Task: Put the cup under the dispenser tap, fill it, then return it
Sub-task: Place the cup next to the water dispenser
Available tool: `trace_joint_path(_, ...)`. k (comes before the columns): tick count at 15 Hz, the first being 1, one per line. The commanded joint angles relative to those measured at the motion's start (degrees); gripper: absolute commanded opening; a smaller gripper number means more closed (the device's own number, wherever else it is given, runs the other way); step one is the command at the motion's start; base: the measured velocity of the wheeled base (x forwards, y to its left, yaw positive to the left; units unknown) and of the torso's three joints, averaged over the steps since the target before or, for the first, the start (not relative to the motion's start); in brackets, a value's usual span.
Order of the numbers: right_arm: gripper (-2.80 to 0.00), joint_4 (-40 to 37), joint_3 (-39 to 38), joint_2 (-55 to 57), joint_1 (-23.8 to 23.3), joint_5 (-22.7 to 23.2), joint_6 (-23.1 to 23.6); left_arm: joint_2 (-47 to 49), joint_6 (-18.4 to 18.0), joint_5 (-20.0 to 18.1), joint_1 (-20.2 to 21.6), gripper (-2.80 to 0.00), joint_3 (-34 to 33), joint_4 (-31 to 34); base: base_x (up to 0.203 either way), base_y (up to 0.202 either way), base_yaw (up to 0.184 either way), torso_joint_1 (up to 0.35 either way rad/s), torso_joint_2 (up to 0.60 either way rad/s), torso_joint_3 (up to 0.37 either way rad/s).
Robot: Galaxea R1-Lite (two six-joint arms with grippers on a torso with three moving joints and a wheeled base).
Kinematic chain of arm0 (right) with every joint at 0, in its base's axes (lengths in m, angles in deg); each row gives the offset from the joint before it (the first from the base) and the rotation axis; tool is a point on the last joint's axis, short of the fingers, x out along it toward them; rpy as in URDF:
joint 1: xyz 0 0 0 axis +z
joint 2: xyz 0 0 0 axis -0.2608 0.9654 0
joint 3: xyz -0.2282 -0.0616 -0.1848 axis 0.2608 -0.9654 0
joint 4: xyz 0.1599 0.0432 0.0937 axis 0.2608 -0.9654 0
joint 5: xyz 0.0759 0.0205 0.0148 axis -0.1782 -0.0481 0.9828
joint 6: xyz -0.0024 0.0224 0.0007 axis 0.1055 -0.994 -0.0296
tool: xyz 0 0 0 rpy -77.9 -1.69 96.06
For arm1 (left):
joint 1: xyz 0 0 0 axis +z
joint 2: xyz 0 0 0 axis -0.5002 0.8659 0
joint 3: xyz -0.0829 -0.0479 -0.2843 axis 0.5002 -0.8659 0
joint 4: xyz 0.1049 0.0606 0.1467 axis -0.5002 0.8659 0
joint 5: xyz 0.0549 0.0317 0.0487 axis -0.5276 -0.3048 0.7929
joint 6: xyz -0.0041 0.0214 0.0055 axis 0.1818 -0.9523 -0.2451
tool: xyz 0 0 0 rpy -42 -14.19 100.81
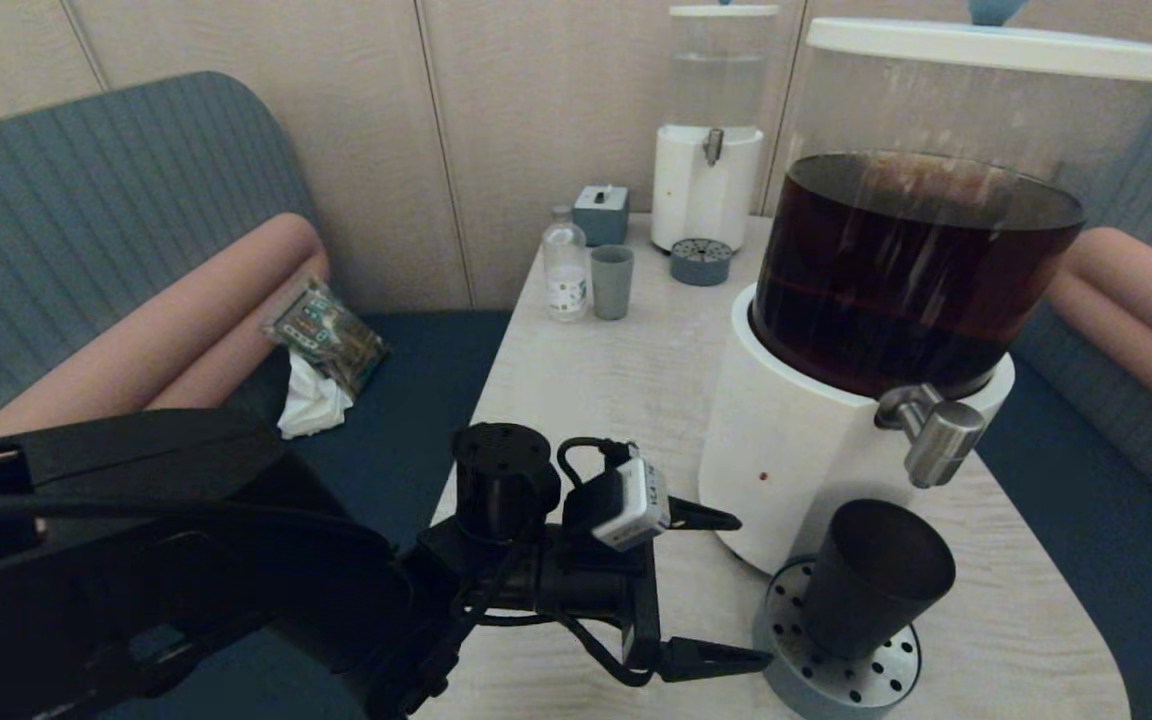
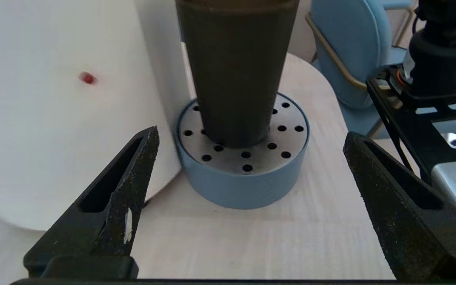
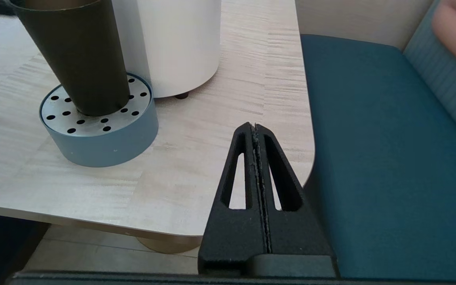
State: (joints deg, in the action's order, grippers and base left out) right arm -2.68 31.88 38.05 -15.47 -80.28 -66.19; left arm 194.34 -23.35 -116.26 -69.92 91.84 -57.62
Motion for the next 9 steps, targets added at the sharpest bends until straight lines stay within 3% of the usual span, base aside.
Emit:
trace_joint_path(1,-2.8,0.03,-0.62,-0.02,0.0,0.03,0.02,1.6,-0.03,-0.3,-0.61,0.0,0.53,-0.33,0.0,0.0,0.0,0.0,0.0,0.0)
trace_joint_path(9,-2.8,0.03,-0.57,-0.02,0.0,0.09,0.02,6.6,2.25,2.05,-2.89,0.0,7.79,-0.37,0.0,0.0,0.0,0.0,0.0,0.0)
